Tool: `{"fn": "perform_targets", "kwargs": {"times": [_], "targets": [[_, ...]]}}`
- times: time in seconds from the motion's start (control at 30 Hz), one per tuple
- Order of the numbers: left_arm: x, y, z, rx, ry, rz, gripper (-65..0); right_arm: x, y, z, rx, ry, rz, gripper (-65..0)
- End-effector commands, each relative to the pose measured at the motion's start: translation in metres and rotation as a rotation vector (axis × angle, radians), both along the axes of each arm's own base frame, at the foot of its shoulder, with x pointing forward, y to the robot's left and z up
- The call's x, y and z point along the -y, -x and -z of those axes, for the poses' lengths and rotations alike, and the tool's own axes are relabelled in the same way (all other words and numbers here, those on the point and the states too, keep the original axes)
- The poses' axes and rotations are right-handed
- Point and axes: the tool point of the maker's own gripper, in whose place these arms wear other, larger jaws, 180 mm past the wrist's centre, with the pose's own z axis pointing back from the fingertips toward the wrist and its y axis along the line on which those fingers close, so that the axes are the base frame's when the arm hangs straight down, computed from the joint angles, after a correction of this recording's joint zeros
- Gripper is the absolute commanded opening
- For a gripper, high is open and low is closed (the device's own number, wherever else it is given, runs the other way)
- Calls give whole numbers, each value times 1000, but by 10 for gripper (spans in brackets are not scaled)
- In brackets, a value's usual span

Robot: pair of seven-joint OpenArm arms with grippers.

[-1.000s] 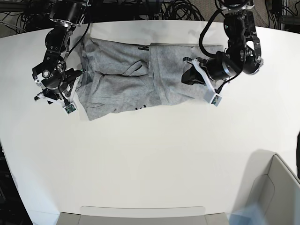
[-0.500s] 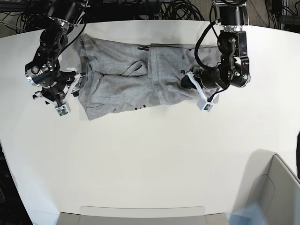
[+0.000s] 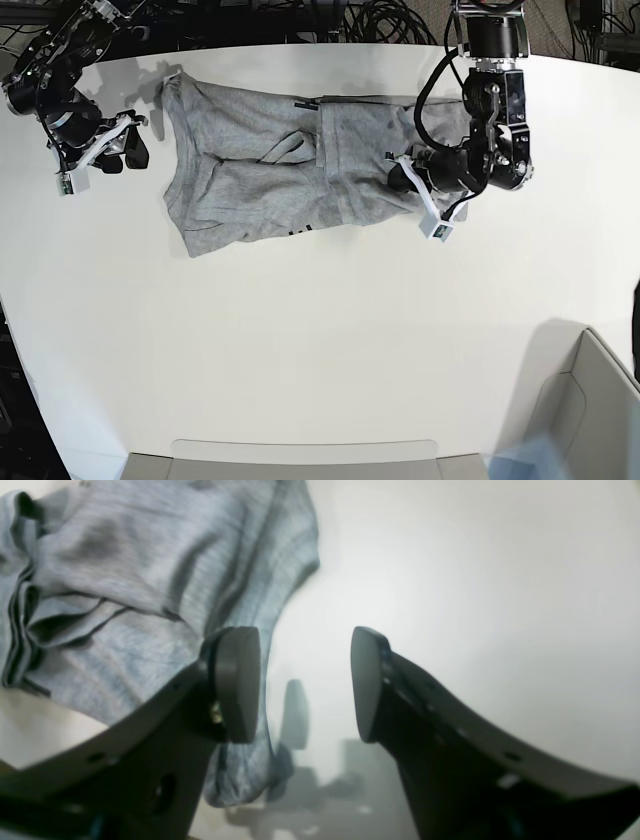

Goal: Fold the T-shirt properly
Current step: 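Release the right gripper and regrasp the folded bundle's edge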

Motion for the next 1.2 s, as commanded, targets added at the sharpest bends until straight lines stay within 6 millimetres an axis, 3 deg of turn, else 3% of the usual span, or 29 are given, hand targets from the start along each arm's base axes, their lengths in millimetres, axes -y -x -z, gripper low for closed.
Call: {"fn": "perform_targets", "kwargs": {"times": [0.0, 0.13, 0.37, 0.53, 0.7, 1.0, 1.07, 1.17], "targets": [[-8, -1, 1, -5, -45, 0, -646, 6, -2, -3, 18, 7, 5, -357], [-9, -1, 0, -2, -47, 0, -645, 3, 0, 20, -33, -46, 20, -357], [-8, -2, -25, 82, -66, 15, -644, -36, -1, 50, -104, -154, -70, -357], [-5, 1, -41, 141, -76, 28, -644, -76, 2, 68, -143, -304, -124, -357], [-5, 1, -44, 146, -67, 21, -644, -108, -7, 72, -153, -373, -177, -357], [-4, 14, -81, 223, -125, 68, -644, -158, -33, 65, -78, -417, -244, -359], [-3, 11, -91, 258, -130, 69, -644, -170, -36, 63, -65, -418, -270, -398], [-12, 8, -99, 283, -138, 37, -644, -175, -46, 56, -28, -422, -281, -548]]}}
